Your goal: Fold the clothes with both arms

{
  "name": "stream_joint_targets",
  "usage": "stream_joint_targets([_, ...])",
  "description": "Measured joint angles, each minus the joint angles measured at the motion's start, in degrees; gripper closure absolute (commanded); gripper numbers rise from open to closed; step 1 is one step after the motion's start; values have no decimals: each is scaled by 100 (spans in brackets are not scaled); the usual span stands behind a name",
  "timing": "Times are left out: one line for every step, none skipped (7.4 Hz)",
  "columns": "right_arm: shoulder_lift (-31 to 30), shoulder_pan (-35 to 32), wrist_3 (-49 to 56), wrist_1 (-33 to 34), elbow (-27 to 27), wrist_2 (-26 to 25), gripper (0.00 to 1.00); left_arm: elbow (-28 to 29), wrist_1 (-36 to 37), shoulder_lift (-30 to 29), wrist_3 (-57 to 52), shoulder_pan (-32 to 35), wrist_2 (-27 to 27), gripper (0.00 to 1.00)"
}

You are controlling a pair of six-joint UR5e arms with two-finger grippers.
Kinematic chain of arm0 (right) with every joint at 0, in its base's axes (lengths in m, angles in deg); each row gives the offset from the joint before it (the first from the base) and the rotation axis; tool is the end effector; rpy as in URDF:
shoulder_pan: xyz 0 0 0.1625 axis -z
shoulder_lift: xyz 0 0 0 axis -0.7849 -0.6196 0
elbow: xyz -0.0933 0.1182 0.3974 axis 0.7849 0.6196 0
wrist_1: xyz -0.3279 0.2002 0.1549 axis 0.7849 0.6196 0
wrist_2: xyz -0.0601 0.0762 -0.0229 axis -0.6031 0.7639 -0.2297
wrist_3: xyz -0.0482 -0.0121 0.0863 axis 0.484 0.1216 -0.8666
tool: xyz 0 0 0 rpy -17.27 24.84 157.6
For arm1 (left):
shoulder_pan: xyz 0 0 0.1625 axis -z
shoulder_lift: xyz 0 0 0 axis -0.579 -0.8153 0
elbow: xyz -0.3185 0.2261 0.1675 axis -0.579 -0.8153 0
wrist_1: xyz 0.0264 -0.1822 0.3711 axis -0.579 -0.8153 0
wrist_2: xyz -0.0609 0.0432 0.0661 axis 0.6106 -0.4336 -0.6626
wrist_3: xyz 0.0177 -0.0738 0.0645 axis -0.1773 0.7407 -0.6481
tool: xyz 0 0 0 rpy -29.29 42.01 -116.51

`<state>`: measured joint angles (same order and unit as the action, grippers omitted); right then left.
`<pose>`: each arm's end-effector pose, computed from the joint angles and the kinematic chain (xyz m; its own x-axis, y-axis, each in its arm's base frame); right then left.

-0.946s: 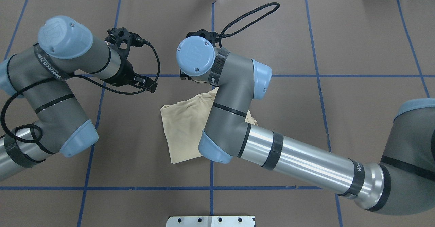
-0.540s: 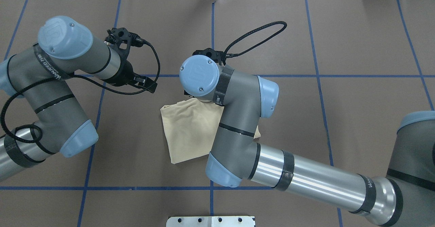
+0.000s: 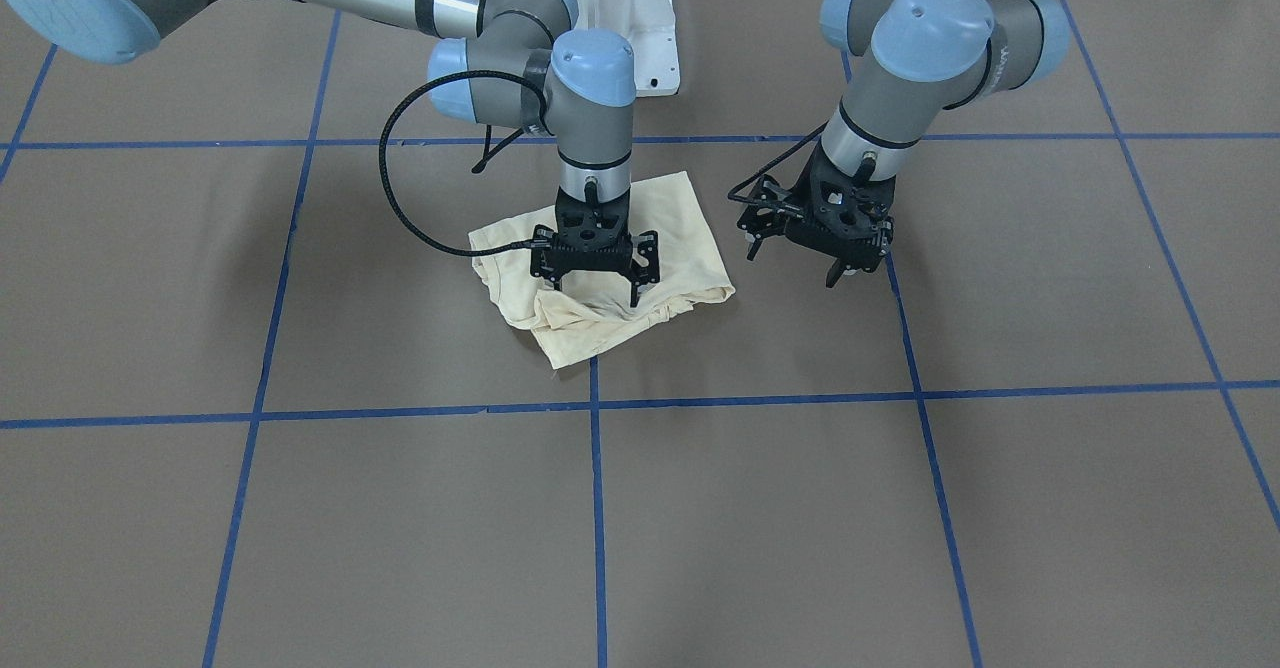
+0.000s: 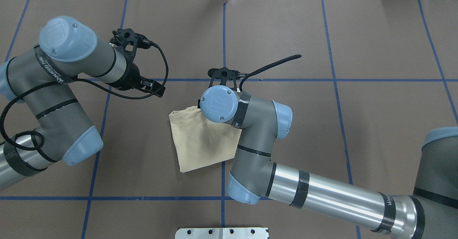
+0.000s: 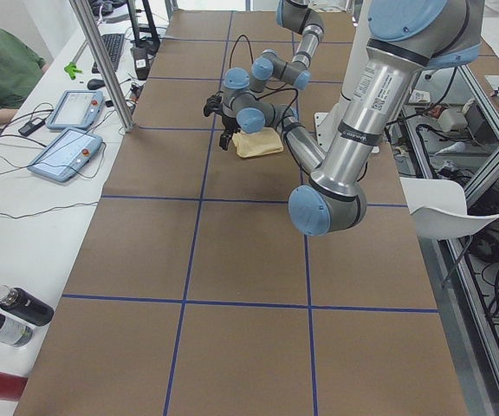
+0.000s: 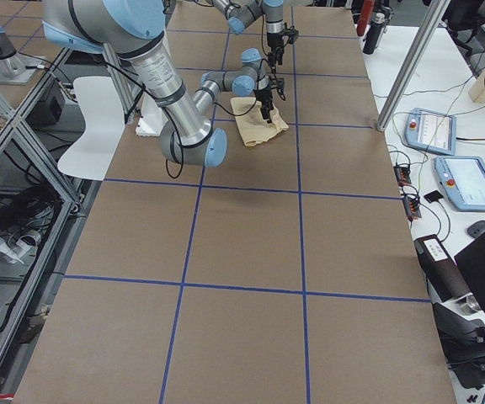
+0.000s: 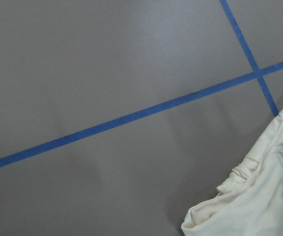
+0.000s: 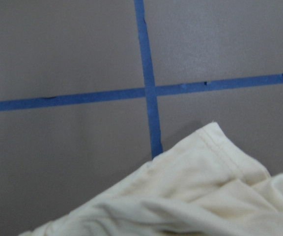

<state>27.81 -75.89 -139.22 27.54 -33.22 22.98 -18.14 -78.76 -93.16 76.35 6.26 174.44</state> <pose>-0.6443 -0.4432 0.1989 0.6996 0.1083 0.7063 -0.3303 0.9255 0.1852 0.4031 -0.4816 0.2684 0.5833 0.3512 -0.7324 -0.0790 0.9219 0.3792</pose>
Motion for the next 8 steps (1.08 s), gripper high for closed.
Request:
stream_joint_targets([65, -153, 78, -259, 250, -49, 0, -14, 2, 3, 0, 2, 2, 0])
stream_joint_targets([275, -328, 138, -647, 726, -70, 0, -27, 5, 6, 1, 2, 5, 0])
stream_joint_targets([576, -487, 164, -1075, 1306, -78, 0, -40, 9, 7, 5, 2, 8, 0])
stream_joint_targets([762, -578, 170, -1343, 1653, -81, 0, -46, 11, 8, 7, 2, 35, 0])
stream_joint_targets([845, -630, 168, -1454, 1792, -78, 0, -48, 12, 9, 8, 6, 93, 0])
stream_joint_targets([879, -677, 161, -1491, 1817, -53, 0, -53, 12, 9, 8, 8, 132, 0])
stream_joint_targets([877, -758, 159, -1431, 1734, 97, 0, -64, 14, 9, 9, 13, 153, 0])
stream_joint_targets([825, -912, 169, -1183, 1509, 502, 0, -76, 18, 17, 8, 22, 160, 0])
